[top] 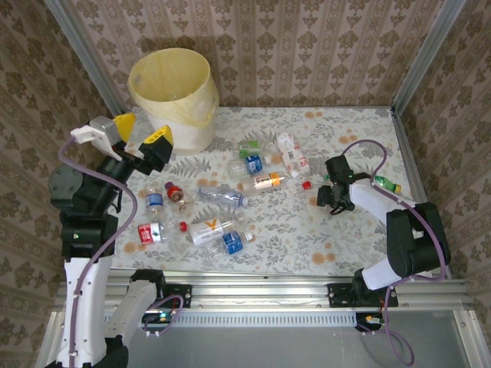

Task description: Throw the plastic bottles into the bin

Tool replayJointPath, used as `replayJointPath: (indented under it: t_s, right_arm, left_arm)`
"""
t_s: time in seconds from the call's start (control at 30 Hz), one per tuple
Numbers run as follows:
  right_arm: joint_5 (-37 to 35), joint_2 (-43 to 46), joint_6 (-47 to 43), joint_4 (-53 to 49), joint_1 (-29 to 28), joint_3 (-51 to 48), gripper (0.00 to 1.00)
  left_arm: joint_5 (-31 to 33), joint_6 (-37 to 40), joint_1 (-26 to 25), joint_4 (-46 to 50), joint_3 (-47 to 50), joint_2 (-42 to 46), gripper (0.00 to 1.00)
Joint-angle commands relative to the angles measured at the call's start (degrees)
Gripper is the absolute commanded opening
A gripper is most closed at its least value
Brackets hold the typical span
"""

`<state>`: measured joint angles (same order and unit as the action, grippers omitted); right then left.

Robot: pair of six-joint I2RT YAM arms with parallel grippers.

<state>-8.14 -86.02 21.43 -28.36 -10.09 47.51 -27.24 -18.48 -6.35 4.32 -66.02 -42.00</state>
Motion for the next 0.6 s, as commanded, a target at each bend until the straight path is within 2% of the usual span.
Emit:
replayJointPath:
  t_s: [0.0, 0.17, 0.37, 0.57]
  right_arm:
    - [0.75, -0.33, 1.03, 0.62, 0.36, 0.55, 0.63]
    - [2.04, 1.46, 0.97, 1.09, 0.34, -0.09, 0.54]
    - [5.43, 5.83, 0.36, 1.81, 0.17, -0.96, 0.5]
    - [7.35, 15.62, -0.41, 3.57, -1.04, -2.89, 0.48]
  left_arm:
    - [-0.6, -1.36, -0.28, -1.34, 0.19, 0.0, 1.0]
    - [-1.12, -2.23, -0.4, -1.72, 0.25, -0.61, 1.0]
    - [-0.95, -3.68, -1.16, -3.5, 1.71, -1.14, 1.0]
    - [0.92, -3.86, -3.97, -0.73, 0.66, -4.22, 1.0]
